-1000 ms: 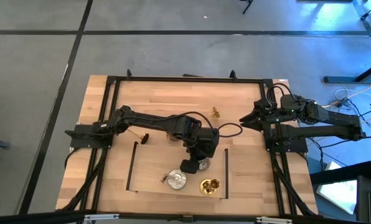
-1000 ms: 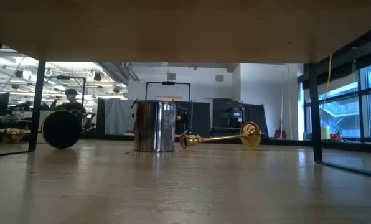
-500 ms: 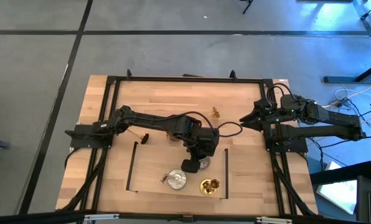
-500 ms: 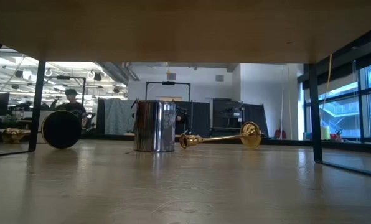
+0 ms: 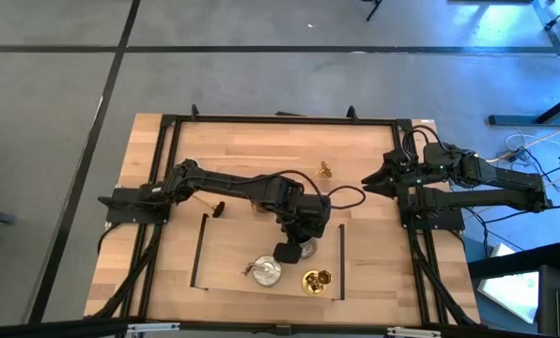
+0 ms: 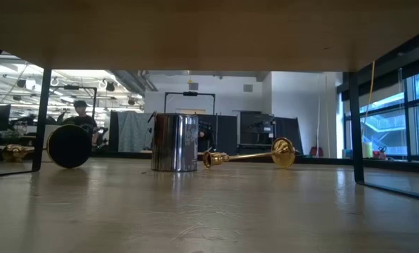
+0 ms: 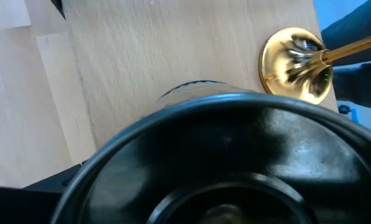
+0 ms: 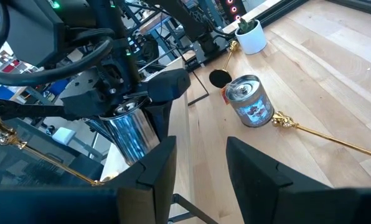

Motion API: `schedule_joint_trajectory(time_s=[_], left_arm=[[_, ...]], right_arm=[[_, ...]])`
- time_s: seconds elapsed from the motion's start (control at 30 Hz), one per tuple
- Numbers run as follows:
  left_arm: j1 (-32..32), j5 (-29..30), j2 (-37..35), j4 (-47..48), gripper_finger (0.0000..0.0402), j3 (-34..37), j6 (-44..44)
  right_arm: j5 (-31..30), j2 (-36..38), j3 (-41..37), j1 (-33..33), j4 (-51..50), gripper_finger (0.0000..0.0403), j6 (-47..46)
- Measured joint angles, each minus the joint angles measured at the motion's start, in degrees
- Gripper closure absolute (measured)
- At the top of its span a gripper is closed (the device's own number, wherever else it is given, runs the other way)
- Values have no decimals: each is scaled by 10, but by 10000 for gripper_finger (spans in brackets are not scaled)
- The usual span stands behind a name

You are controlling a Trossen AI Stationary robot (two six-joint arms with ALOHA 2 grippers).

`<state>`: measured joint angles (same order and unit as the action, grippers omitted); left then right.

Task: Pick & Place candle stick holders
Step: Put the top silver scented candle on the shelf

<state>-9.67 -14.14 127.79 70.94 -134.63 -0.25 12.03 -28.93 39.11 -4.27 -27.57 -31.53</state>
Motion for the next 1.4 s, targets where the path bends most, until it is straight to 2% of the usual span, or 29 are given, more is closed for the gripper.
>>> schedule_joint_trajectory(time_s=[0.27,1.07,1.4], left_arm=[[0,1,0,-3,4,0,6],[-1,-7,-1,0,2,0,20],[-5,22,-6,11,1,0,25]], right_arm=[[0,0,0,0,0,259,0],[-3,0,0,0,0,259,0],[-12,0,0,0,-1,259,0]])
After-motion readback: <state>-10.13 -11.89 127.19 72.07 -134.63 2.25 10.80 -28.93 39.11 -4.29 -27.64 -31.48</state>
